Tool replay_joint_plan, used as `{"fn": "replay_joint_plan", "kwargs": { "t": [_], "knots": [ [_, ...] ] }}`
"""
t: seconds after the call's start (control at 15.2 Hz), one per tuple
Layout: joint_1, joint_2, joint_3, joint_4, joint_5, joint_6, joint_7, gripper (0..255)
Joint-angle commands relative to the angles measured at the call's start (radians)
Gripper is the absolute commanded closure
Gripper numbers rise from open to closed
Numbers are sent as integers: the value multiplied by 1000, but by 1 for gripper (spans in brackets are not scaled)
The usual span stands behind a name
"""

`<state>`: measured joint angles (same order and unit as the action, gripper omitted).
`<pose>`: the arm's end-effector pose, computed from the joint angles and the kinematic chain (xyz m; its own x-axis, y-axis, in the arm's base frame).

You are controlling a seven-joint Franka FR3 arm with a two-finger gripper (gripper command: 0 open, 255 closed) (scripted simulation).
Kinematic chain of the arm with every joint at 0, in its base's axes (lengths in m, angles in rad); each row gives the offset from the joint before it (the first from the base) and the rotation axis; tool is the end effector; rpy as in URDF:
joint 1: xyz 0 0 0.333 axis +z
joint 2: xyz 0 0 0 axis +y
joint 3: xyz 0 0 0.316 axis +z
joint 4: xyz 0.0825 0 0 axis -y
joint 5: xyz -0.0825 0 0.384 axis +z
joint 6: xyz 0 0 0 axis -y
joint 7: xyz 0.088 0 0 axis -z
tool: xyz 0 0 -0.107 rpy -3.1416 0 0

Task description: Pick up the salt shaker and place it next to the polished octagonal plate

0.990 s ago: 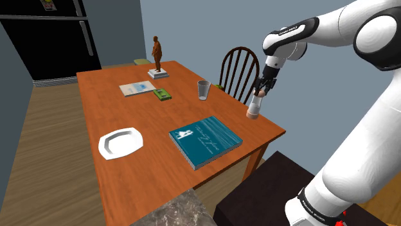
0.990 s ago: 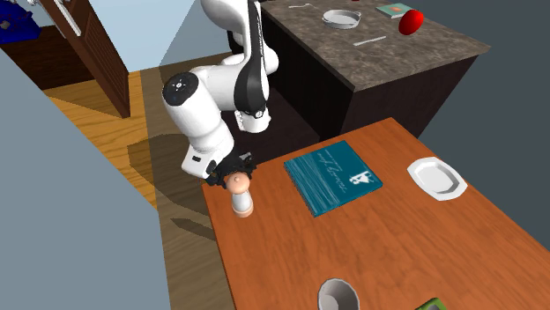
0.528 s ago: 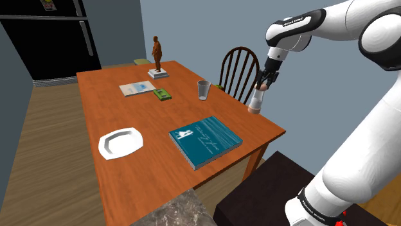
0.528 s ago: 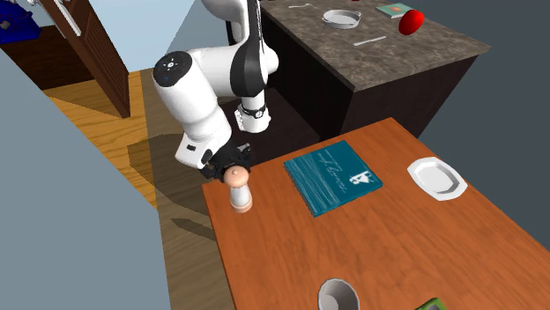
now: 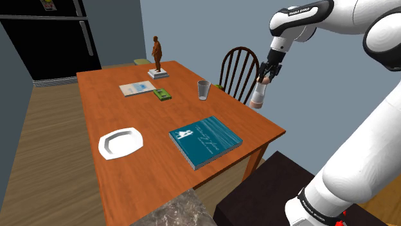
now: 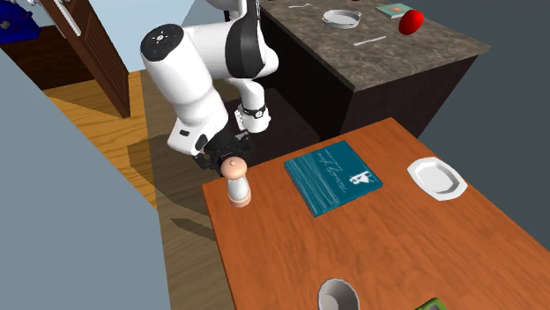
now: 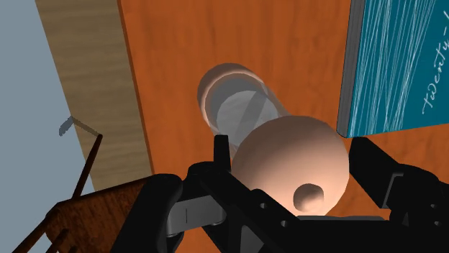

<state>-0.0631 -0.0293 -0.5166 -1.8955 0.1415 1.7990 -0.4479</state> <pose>0.4621 -0.2912 0.5046 0.9859 -0.1671 -0.0018 -0.1651 -0.9722 -0.1662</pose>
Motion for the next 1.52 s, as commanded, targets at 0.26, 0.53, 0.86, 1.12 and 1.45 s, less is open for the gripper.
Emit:
{"fn": "replay_joint_plan", "kwargs": {
  "t": [0.26,0.53,0.86,1.12,1.45],
  "knots": [
    [0,-4,0,78,-4,-81,12,255],
    [-1,-2,-1,133,-4,-134,18,255],
    [-2,6,-3,209,-1,-203,24,255],
    [-4,17,-5,275,4,-259,27,255],
    [-9,39,-10,366,15,-332,28,255]
  ]
}}
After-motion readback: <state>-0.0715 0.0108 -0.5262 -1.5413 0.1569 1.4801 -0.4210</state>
